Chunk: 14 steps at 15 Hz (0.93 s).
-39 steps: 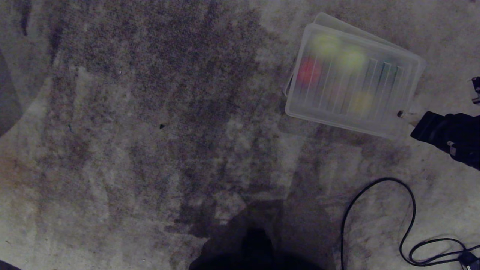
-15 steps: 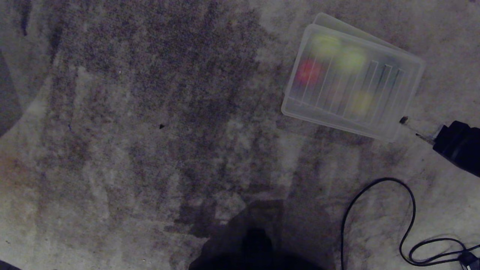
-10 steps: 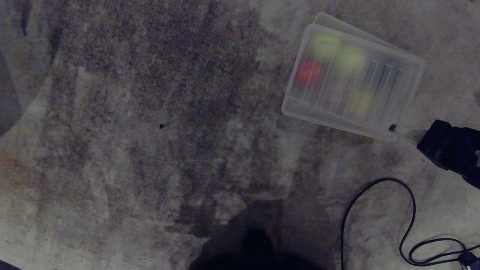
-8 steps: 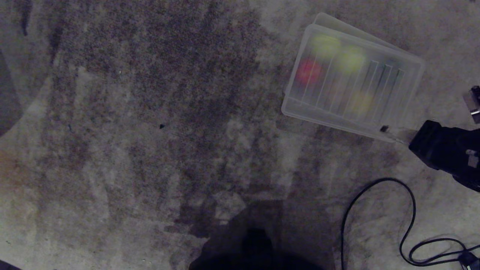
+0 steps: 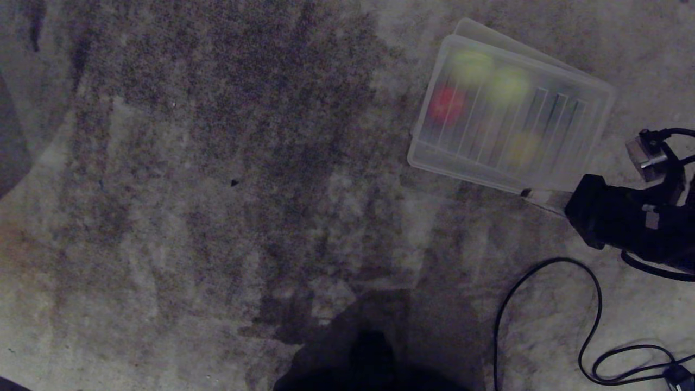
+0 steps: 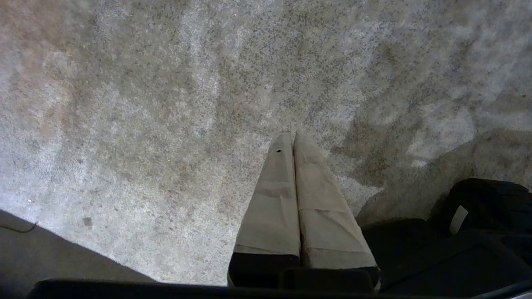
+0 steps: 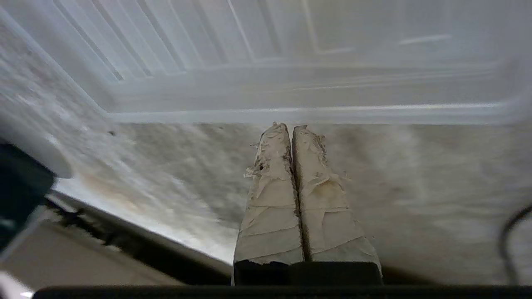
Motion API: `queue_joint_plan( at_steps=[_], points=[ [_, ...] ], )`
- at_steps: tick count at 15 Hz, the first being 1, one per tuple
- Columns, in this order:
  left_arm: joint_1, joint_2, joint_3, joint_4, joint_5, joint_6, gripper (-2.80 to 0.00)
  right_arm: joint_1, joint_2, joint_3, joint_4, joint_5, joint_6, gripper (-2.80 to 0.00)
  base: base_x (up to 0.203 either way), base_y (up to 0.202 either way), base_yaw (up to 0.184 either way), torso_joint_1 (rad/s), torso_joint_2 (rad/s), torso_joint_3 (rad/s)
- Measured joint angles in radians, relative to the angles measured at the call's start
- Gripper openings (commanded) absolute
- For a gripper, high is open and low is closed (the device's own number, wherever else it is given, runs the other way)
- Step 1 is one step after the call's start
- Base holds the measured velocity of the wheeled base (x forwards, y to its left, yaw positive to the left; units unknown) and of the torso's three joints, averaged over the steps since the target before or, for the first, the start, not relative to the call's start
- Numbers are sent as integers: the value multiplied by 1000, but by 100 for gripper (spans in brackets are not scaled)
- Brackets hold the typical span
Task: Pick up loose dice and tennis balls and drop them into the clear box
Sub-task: Close the lid
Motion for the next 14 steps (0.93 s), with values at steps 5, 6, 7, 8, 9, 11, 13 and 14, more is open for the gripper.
queue_joint_plan(
  at_steps=[5,6,7,8,9,11,13,14],
  points=[
    [0,0,0,0,0,0,-280,27,60,-36,4,47,23,-280,0,0,0,0,0,0],
    [0,0,0,0,0,0,-280,27,74,-41,3,47,23,-280,0,0,0,0,0,0],
    [0,0,0,0,0,0,-280,27,87,-49,3,47,23,-280,0,0,0,0,0,0],
    [0,0,0,0,-1,0,-280,27,102,-59,3,47,23,-280,0,0,0,0,0,0],
    [0,0,0,0,-1,0,-280,26,113,-68,3,46,23,-280,0,0,0,0,0,0],
    [0,0,0,0,0,0,-280,24,134,-89,1,43,23,-280,0,0,0,0,0,0],
    [0,0,0,0,0,0,-280,21,143,-102,-1,43,23,-280,0,0,0,0,0,0],
    [0,0,0,0,-1,0,-280,19,146,-109,-1,43,23,-280,0,0,0,0,0,0]
  ],
)
